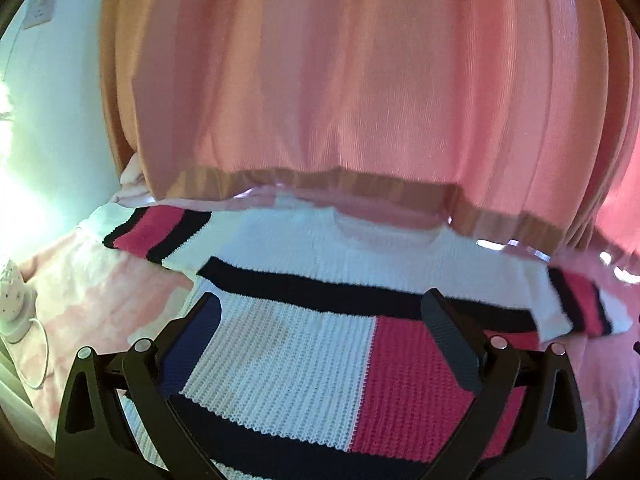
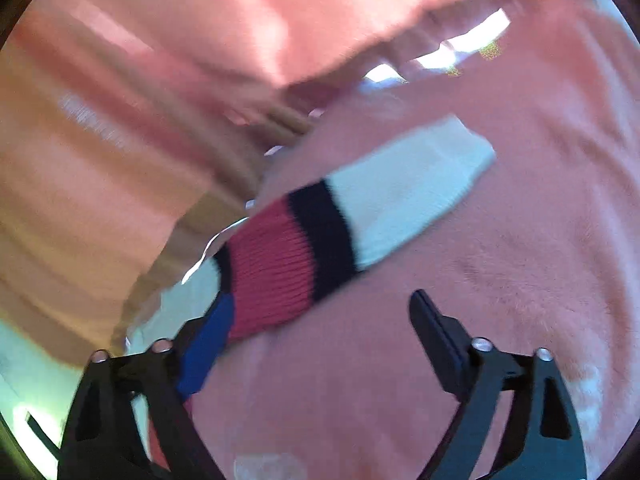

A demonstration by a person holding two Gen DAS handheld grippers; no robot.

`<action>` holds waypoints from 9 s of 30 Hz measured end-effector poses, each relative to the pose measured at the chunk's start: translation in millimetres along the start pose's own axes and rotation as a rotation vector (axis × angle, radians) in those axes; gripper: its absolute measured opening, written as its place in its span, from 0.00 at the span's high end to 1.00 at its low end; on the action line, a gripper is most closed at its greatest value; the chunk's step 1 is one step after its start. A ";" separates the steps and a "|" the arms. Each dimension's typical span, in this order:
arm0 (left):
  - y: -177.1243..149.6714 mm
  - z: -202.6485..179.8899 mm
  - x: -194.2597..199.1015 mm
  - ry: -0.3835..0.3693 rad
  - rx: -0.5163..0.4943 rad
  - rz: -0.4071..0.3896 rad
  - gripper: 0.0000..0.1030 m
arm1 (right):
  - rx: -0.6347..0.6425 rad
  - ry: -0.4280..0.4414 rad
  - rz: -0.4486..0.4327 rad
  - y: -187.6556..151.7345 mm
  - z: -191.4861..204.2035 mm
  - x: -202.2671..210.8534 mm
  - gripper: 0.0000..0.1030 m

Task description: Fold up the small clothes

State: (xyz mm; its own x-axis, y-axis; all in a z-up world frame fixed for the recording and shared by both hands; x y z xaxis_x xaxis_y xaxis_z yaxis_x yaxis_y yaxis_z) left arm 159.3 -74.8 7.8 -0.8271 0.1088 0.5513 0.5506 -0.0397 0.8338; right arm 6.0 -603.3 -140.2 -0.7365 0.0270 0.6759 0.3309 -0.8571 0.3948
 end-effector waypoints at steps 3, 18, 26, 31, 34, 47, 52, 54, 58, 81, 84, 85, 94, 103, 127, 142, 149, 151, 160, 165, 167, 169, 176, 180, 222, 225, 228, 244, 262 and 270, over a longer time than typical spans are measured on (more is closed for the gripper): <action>-3.8 -5.5 -8.6 0.018 -0.024 0.001 0.05 | -0.081 -0.005 -0.022 15.1 -27.5 -17.1 0.33; -13.7 -20.6 -37.2 0.005 -0.029 0.078 0.05 | 0.031 0.106 -0.161 52.9 25.4 -26.0 0.93; 5.8 8.2 -25.5 0.012 0.056 0.048 0.05 | 0.432 0.481 -0.012 -43.0 291.2 -18.0 0.92; 14.4 34.3 -21.7 0.032 0.069 0.027 0.05 | 0.604 0.617 0.147 -161.4 422.0 -55.5 0.86; 13.8 44.6 -29.6 0.000 0.085 0.073 0.05 | 0.703 0.639 0.123 -199.9 456.2 -42.4 0.71; 0.3 36.8 -121.5 -0.173 0.267 0.319 0.05 | 0.812 -0.004 0.025 -184.1 272.0 -35.4 0.44; -20.8 18.1 -162.2 -0.157 0.274 0.394 0.12 | 0.852 -0.114 0.093 -187.7 226.4 -75.3 0.44; -24.3 12.2 -174.2 -0.168 0.276 0.412 0.25 | 0.848 -0.139 0.103 -188.6 215.5 -88.3 0.44; -32.0 5.2 -193.2 -0.212 0.323 0.460 0.62 | 0.783 -0.151 0.141 -184.9 203.1 -104.9 0.44; 2.1 73.4 -178.1 -0.102 0.251 0.296 0.95 | 0.731 -0.115 0.188 -208.2 216.9 -137.6 0.83; -2.5 77.9 -184.0 -0.078 0.248 0.312 0.95 | 0.710 -0.116 0.148 -205.9 223.1 -128.8 0.86; -6.5 79.7 -186.5 -0.072 0.246 0.324 0.94 | 0.702 -0.109 0.121 -201.9 227.1 -121.2 0.86; -21.7 87.8 -197.0 -0.037 0.223 0.362 0.93 | 0.614 -0.182 0.171 -195.6 211.3 -108.9 0.84; -22.1 85.7 -195.7 -0.008 0.222 0.362 0.92 | 0.717 0.008 0.086 -212.7 279.5 -89.5 0.81; 24.3 268.3 -138.5 0.137 0.613 0.181 0.39 | 0.850 -0.090 0.101 -237.2 288.7 -76.3 0.89; -4.3 438.3 -214.6 0.350 0.772 0.295 0.68 | 0.959 -0.057 0.172 -286.2 306.3 -91.2 0.66; 47.2 404.2 -196.2 0.319 0.641 0.180 0.94 | 0.951 -0.047 0.164 -282.9 309.9 -88.3 0.62; 80.1 359.9 -174.2 0.266 0.556 0.114 0.94 | 0.938 -0.030 0.153 -278.6 314.5 -83.2 0.62; 123.0 37.9 -80.4 -0.190 0.161 0.036 0.93 | 0.895 -0.002 0.035 -240.2 328.7 -43.5 0.53; 27.5 -82.2 -99.8 -0.271 0.025 0.240 0.85 | 0.825 -0.026 0.008 -206.2 317.5 -30.8 0.48; -3.4 -87.9 -118.8 -0.241 -0.018 0.312 0.80 | 0.794 -0.036 0.014 -195.7 311.0 -30.0 0.46; -15.6 -80.0 -120.3 -0.210 -0.029 0.326 0.70 | 0.779 -0.035 0.033 -192.1 307.9 -32.5 0.43; 15.6 19.1 -102.3 -0.096 0.127 0.225 0.37 | 0.763 0.006 0.096 -203.4 319.2 -57.7 0.42; 11.0 60.8 -121.0 -0.049 0.215 0.261 0.37 | 0.858 0.030 0.126 -234.1 354.2 -82.3 0.41; 1.8 133.3 -171.8 0.064 0.487 0.284 0.91 | 0.513 0.155 0.184 -163.9 325.6 -126.4 0.93; 12.8 138.9 -163.7 0.065 0.490 0.243 0.91 | 0.593 0.264 0.109 -159.1 367.2 -94.1 0.94; -10.8 145.3 -180.3 0.095 0.478 0.317 0.91 | 0.656 0.103 0.132 -160.5 334.6 -124.0 0.94; -29.6 141.2 -191.5 0.115 0.410 0.372 0.88 | 0.438 -0.111 0.170 -152.5 243.4 -118.1 0.78; -33.9 156.1 -196.9 0.010 0.511 0.406 0.88 | 0.914 0.184 0.392 -330.0 485.4 -253.7 0.91; -34.1 159.7 -202.6 0.004 0.560 0.411 0.88 | 0.924 0.127 0.374 -340.8 519.9 -308.4 0.99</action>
State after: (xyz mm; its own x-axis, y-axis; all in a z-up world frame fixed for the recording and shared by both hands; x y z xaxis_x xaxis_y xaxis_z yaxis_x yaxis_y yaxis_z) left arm 326.1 63.2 -136.6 -0.5389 0.1908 0.8205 0.7935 0.4419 0.4184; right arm 427.1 -52.1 -159.6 -0.5311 -0.2635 0.8053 0.8425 -0.0623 0.5352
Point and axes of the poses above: each gripper's, at about its wrist camera, not at the fingertips, and x roughly against the way its jaws point, z to its left, y to its top, the point moved 8 cm from there along -x, roughly the way its jaws point, and after that the axes turned 1 degree about -y, right-handed, at the moved point
